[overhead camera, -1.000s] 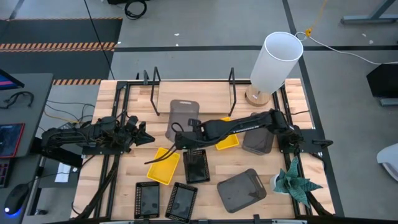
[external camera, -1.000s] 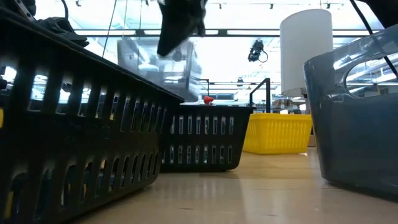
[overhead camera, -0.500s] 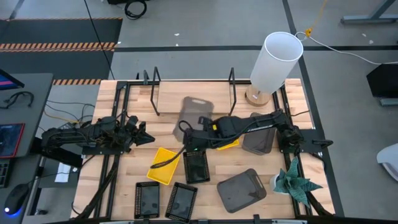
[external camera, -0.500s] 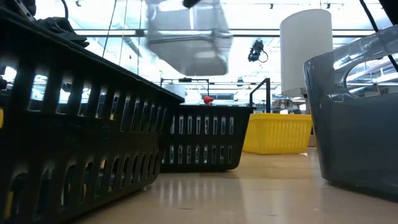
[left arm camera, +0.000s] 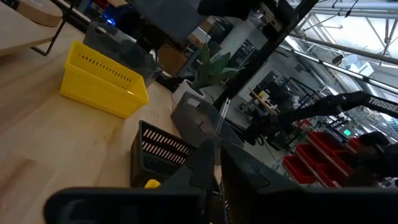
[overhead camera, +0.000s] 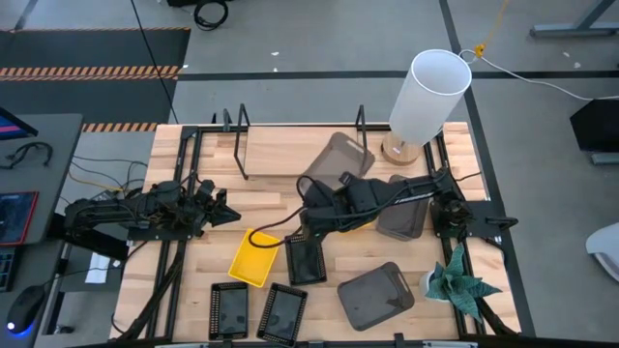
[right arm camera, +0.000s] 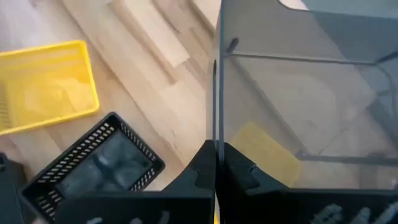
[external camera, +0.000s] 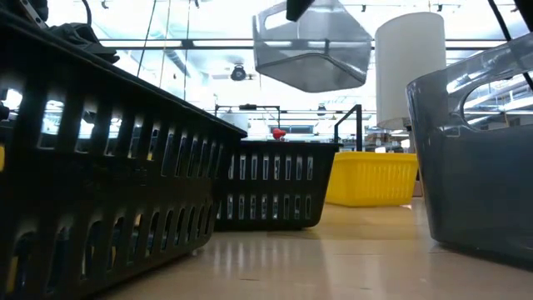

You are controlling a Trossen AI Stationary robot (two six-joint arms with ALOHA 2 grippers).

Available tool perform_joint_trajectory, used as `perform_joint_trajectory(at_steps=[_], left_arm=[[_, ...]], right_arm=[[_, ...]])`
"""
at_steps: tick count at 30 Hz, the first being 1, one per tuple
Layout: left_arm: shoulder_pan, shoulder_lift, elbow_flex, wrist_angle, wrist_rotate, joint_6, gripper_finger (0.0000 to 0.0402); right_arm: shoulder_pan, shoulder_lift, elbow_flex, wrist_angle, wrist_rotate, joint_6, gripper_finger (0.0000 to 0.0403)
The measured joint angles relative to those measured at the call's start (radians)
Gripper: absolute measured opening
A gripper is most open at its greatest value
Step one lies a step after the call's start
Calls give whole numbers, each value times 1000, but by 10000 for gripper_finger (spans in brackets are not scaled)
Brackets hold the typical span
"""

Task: Stack baskets on shelf by color
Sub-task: Stack the top left gray bin into the top right gray bin

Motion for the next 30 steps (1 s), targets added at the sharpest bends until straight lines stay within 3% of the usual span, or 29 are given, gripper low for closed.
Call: perform_joint_trajectory(at_steps=[11,16,30], left_arm=[[0,0,0,0,0,0,32],[0,0,0,-3,0,0,31],[0,0,0,-1,0,0,32]], right_arm=[[19,-33,-2,2,-113,18,5],[45,-84,-41,3,-118,84,5],[118,-369,-517,1,-146,434,5]])
